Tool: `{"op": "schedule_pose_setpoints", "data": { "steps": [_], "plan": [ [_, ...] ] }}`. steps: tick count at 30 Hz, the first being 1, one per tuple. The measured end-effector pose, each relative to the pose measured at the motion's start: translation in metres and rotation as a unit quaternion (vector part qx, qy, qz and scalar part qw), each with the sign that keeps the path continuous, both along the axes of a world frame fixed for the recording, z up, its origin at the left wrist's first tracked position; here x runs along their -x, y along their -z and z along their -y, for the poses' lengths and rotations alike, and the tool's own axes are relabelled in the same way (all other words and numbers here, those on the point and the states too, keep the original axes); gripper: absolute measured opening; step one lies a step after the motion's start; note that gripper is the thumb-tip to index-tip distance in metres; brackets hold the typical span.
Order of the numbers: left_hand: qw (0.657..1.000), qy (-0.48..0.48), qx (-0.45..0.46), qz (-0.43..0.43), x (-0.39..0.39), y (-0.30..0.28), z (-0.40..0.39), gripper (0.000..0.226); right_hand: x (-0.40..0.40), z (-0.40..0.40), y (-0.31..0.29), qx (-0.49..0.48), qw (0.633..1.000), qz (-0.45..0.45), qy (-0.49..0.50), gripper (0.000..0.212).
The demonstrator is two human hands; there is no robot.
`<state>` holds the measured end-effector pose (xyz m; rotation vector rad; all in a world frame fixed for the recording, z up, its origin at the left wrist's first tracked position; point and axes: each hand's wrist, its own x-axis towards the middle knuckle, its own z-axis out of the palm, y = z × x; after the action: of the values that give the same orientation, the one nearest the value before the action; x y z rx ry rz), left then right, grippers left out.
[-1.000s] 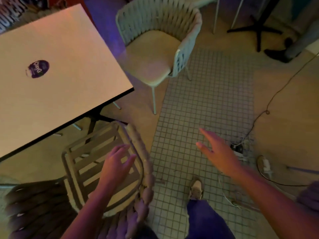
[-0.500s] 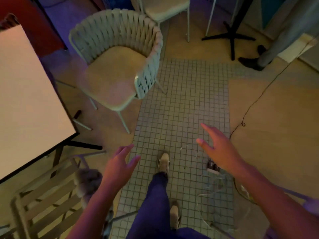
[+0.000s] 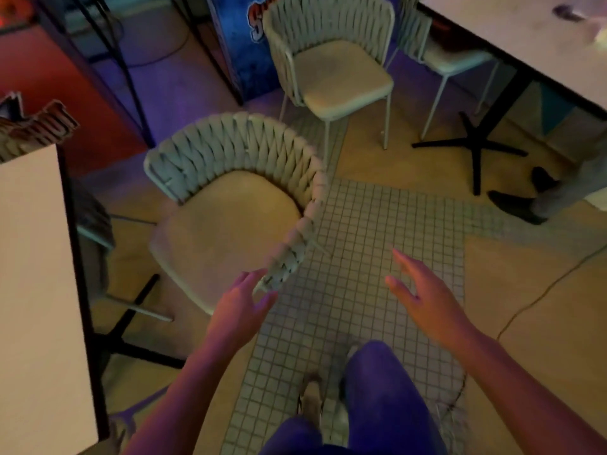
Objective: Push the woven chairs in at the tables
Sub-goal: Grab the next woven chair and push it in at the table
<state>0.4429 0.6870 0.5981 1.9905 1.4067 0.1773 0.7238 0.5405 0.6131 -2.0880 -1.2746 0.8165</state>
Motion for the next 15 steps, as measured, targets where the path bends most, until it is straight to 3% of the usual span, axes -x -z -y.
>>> {"op": "schedule_pose_setpoints", "data": {
  "steps": [6, 15],
  "plan": [
    [0.998, -0.065, 0.004, 0.001, -0.071, 0.018, -0.07, 0.049, -0.094, -0.127, 0.012, -0.007, 0.998, 0.014, -0.067, 0.062],
    [0.967, -0.251, 0.034, 0.028, -0.196, 0.039, -0.146, 0.049, -0.211, -0.325, 0.02, 0.002, 0.97, 0.055, -0.237, 0.064]
  ]
}}
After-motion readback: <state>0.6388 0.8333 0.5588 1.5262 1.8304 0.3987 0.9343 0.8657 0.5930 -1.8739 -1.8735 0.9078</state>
